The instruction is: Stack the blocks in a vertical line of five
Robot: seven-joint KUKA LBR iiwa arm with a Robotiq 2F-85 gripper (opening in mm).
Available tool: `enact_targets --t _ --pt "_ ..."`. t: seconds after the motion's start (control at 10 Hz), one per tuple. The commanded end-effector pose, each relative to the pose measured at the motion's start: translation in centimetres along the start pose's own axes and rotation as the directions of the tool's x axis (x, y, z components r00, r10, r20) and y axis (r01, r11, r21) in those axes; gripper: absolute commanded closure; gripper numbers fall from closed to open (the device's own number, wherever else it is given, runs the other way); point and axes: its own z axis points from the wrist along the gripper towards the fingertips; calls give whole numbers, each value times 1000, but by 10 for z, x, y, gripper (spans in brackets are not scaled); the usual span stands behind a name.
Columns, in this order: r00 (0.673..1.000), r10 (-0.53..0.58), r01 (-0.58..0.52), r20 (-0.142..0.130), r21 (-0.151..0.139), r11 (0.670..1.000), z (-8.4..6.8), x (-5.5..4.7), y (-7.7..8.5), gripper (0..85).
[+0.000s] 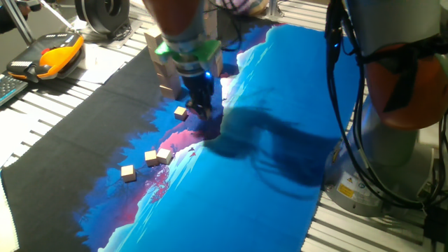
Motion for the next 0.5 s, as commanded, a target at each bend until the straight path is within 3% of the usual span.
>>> enact_targets --t 0.0,0.2,0.4 --pt "1000 2 -2 7 6 1000 6 14 3 850" --pt "999 3 -3 33 15 1000 23 23 2 850" --pt "999 10 -10 38 6 1000 34 22 0 850"
